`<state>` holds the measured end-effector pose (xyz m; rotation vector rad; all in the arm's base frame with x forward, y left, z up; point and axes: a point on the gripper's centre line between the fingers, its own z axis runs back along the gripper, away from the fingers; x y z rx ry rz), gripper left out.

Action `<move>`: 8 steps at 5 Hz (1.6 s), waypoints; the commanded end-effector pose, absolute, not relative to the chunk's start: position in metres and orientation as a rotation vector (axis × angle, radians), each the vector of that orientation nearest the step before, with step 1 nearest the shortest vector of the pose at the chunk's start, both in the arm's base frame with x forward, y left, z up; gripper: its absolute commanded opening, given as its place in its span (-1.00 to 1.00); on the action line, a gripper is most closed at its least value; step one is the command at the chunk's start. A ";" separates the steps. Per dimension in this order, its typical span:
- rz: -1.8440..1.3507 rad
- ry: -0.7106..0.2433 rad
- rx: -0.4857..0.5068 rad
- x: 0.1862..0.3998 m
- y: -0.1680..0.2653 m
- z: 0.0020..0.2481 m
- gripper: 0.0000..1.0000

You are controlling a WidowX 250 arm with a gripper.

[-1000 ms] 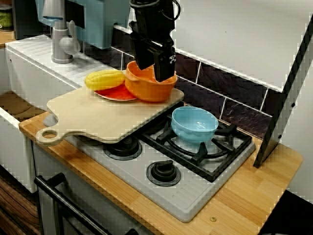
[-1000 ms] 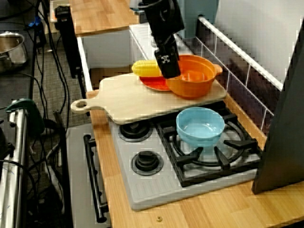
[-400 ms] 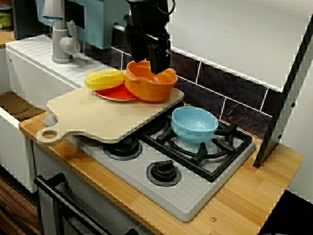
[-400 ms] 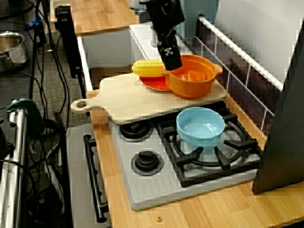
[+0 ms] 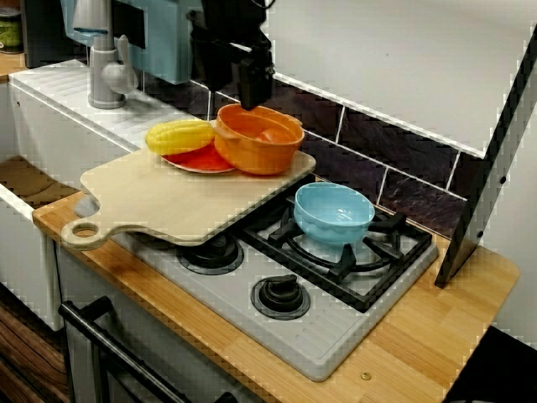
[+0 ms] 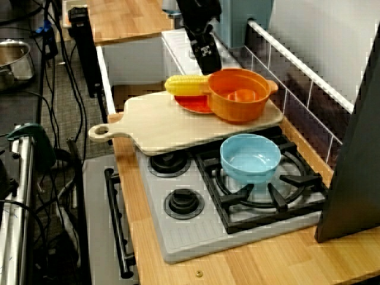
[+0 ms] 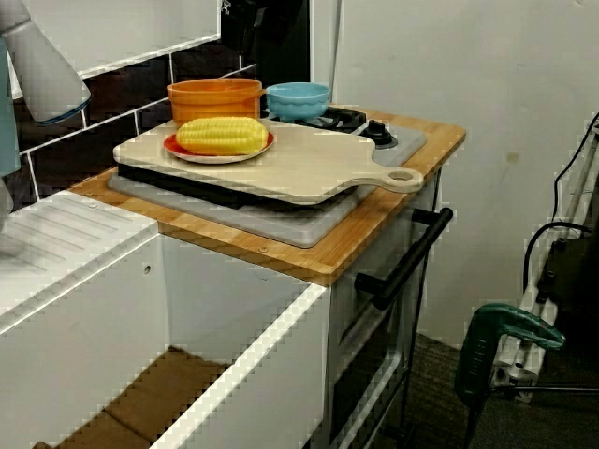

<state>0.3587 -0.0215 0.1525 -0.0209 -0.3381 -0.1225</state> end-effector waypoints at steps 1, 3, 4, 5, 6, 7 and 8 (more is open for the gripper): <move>-0.041 -0.412 -0.012 0.354 -0.001 0.166 1.00; 0.041 -0.450 -0.002 0.361 0.009 0.161 1.00; 0.055 -0.453 0.017 0.366 0.014 0.157 1.00; 0.074 -0.453 0.042 0.372 0.024 0.150 1.00; 0.091 -0.455 0.055 0.379 0.033 0.145 1.00; 0.117 -0.455 0.042 0.385 0.037 0.140 1.00; 0.148 -0.444 0.013 0.393 0.038 0.139 1.00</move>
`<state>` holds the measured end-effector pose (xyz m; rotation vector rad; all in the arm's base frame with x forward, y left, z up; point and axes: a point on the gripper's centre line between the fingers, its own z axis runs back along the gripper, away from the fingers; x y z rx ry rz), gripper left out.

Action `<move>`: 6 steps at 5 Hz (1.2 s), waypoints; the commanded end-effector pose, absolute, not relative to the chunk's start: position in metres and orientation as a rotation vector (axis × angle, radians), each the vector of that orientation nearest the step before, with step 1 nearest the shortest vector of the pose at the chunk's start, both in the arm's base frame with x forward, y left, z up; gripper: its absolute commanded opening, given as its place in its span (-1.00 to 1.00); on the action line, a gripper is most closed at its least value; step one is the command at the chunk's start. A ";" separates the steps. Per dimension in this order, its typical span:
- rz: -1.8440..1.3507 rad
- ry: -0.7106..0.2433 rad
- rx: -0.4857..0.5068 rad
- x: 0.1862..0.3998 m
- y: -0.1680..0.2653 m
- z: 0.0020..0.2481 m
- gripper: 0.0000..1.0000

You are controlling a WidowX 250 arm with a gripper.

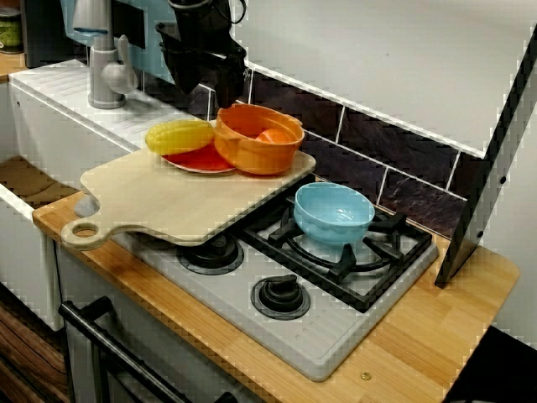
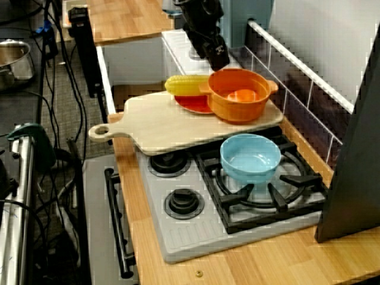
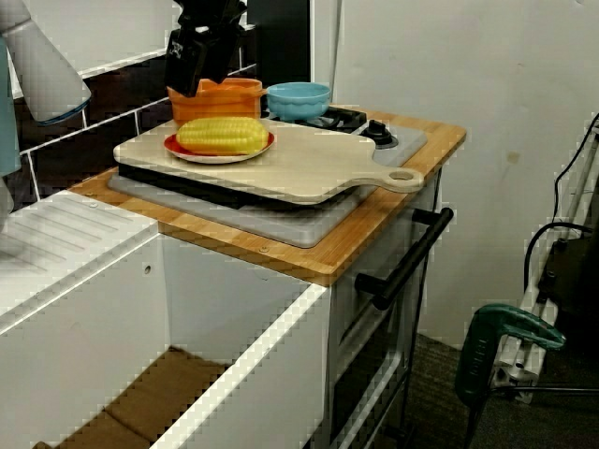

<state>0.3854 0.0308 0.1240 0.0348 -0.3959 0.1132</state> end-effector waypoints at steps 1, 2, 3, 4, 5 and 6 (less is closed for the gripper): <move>0.166 -0.442 -0.004 0.400 0.036 0.138 1.00; 0.189 -0.436 -0.020 0.403 0.036 0.135 1.00; 0.195 -0.433 -0.028 0.403 0.033 0.134 1.00; 0.189 -0.431 -0.025 0.402 0.031 0.132 1.00; 0.181 -0.429 -0.013 0.400 0.029 0.128 1.00; 0.178 -0.420 -0.012 0.397 0.027 0.122 1.00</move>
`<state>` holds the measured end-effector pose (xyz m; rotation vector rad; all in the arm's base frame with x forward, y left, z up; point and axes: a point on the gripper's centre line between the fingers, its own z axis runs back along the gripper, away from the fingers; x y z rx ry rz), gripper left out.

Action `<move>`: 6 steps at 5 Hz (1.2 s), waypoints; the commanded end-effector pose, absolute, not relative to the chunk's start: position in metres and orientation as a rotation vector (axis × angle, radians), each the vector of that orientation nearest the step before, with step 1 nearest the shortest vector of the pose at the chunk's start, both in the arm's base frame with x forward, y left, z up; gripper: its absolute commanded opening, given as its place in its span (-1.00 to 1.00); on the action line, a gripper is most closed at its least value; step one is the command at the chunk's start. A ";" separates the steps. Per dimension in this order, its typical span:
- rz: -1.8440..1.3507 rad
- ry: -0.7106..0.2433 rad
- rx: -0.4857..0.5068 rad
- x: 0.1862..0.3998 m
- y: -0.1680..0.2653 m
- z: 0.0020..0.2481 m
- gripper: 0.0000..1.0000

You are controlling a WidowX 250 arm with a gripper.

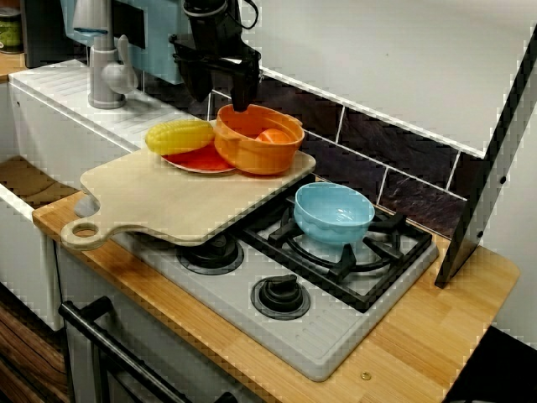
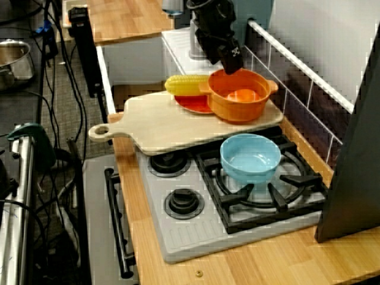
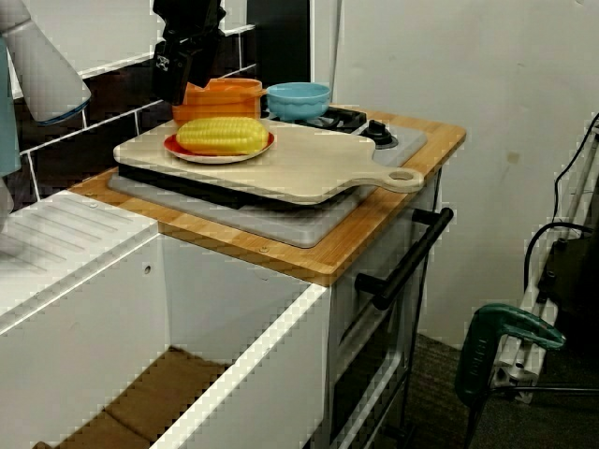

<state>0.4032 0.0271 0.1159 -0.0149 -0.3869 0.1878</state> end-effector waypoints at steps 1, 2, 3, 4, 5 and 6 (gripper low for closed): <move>0.177 -0.419 -0.007 0.396 0.026 0.119 1.00; 0.176 -0.410 -0.006 0.396 0.025 0.115 1.00; 0.176 -0.396 0.003 0.397 0.025 0.109 1.00; 0.180 -0.393 0.007 0.398 0.027 0.108 1.00; 0.184 -0.390 -0.004 0.397 0.029 0.107 -1.00; 0.181 -0.387 -0.014 0.396 0.029 0.108 -1.00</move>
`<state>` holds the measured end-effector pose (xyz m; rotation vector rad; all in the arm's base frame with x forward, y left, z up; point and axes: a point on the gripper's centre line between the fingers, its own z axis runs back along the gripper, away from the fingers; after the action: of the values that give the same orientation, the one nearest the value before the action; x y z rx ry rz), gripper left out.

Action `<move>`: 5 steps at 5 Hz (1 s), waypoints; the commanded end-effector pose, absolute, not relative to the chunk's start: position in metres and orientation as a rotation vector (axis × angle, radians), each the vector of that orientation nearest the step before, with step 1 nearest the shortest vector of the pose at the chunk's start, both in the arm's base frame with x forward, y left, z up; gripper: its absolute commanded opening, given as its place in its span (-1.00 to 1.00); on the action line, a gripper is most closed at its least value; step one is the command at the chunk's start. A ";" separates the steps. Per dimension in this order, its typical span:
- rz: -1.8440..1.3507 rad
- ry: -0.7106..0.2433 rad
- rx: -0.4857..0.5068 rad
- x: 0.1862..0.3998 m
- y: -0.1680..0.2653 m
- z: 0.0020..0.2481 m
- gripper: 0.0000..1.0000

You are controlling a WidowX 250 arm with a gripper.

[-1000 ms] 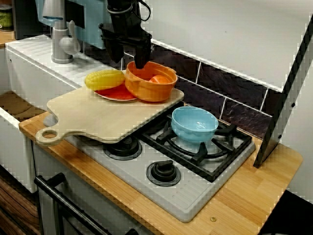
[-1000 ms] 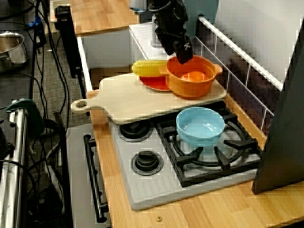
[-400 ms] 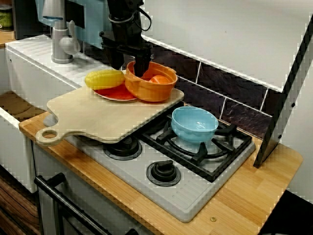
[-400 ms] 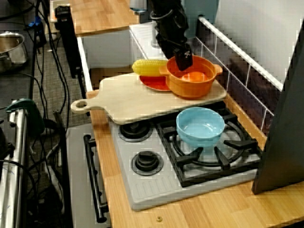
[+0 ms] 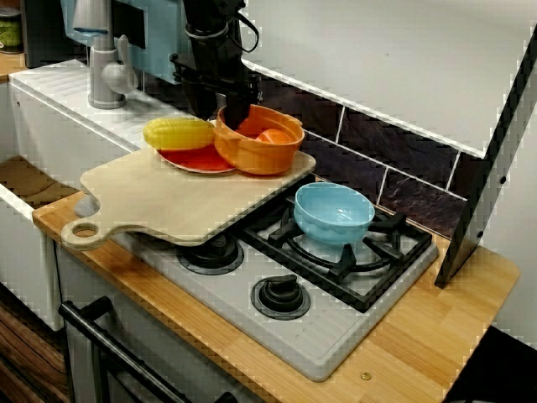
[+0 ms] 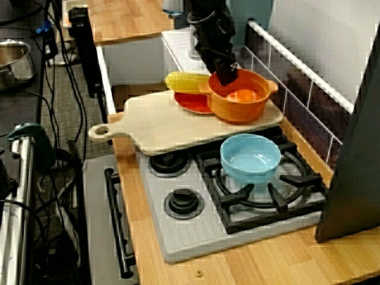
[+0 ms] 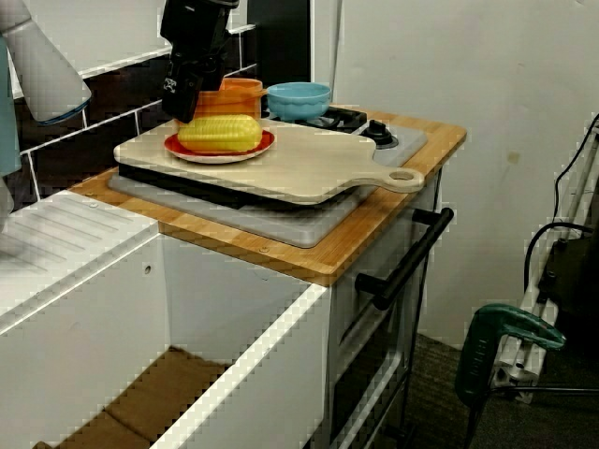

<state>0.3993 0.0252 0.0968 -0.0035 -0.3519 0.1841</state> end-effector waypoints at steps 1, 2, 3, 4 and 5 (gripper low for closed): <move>0.181 -0.391 -0.020 0.395 0.029 0.112 -1.00; 0.175 -0.393 -0.025 0.393 0.028 0.114 -1.00; 0.168 -0.399 -0.038 0.390 0.027 0.120 -1.00; 0.165 -0.408 -0.070 0.387 0.026 0.131 -1.00; 0.158 -0.411 -0.091 0.385 0.024 0.138 -1.00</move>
<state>0.3883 0.0185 0.1138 -0.0936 -0.3348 0.1563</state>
